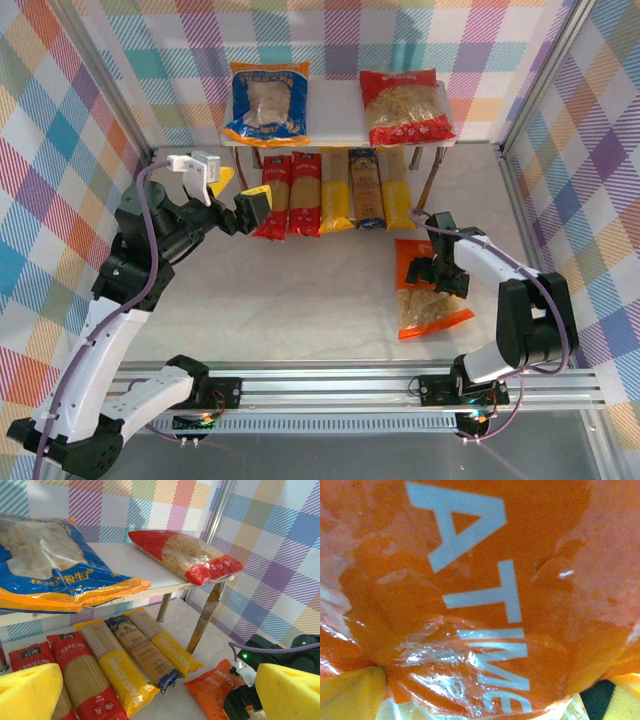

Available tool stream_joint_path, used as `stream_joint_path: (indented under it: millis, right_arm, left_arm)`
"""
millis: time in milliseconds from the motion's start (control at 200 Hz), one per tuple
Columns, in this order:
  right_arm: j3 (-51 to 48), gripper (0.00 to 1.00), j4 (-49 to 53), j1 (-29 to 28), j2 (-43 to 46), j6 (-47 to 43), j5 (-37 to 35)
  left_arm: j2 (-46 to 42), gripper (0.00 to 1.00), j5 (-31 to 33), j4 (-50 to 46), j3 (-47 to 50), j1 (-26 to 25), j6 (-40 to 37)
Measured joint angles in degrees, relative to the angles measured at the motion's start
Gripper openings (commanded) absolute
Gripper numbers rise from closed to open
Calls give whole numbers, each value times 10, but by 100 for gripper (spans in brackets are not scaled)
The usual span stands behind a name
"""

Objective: Place and organize the pasta boxes and bags onto the shelf

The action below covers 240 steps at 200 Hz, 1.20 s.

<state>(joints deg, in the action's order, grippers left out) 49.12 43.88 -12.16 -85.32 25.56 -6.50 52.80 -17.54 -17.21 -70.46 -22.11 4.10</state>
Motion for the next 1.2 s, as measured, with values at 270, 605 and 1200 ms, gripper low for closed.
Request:
stream_joint_path:
  millis: [270, 605, 1200]
  right_arm:
    - [-15, 99, -19, -81, 2, 7, 47]
    - [-20, 99, -40, -201, -6, 70, 77]
    - [-43, 99, -153, -245, 30, 224, 111]
  left_arm:
    - [15, 98, -4, 11, -8, 0, 13]
    - [13, 98, -5, 13, -17, 0, 13]
    - [-8, 99, 2, 12, -17, 0, 10]
